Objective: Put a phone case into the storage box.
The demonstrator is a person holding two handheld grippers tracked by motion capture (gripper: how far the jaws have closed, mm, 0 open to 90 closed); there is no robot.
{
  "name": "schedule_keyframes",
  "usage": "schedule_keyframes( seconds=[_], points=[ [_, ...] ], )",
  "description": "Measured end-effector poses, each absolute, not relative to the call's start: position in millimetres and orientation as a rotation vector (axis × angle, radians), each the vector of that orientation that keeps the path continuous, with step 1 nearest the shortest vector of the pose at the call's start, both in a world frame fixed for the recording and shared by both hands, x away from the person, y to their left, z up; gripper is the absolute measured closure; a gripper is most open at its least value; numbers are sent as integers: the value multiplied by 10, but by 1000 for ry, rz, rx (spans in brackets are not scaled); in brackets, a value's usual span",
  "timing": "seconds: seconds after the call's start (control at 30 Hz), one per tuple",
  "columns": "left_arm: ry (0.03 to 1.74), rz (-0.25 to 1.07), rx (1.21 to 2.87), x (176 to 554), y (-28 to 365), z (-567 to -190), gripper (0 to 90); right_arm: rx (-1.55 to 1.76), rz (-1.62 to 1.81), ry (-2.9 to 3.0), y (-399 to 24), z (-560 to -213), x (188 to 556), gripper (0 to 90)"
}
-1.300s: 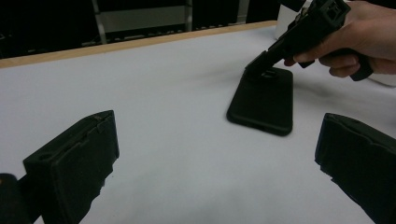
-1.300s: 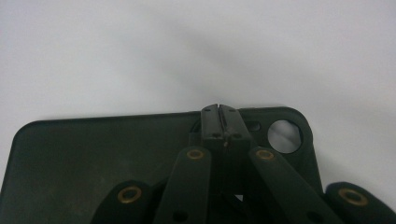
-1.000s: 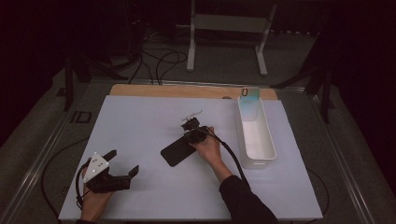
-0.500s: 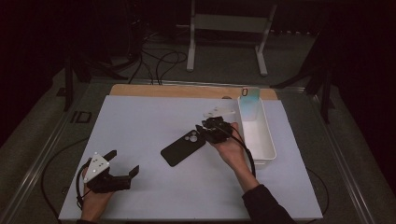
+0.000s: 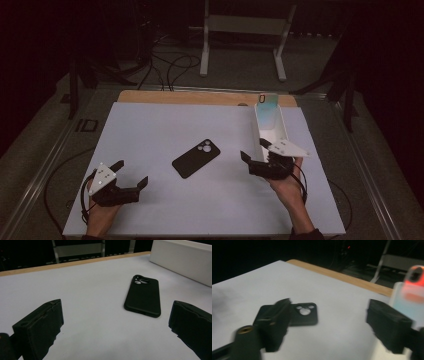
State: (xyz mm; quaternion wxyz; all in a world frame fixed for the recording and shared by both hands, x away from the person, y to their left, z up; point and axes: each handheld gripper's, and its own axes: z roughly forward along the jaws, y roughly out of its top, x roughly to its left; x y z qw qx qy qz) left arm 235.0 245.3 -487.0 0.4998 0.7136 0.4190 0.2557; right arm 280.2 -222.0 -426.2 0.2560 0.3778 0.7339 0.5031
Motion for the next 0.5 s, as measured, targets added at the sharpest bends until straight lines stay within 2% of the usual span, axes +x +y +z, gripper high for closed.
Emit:
schedule_keyframes(
  seconds=[0.27, 0.5],
  points=[
    [1001, 640, 1724, 2318, 2426, -4798, 0, 932, 1417, 1854, -2442, -4487, 2466, 131],
    [991, 637, 1738, 2315, 2383, -4777, 0, 971, 1430, 1802, -2540, -4568, 2406, 134]
  ],
)
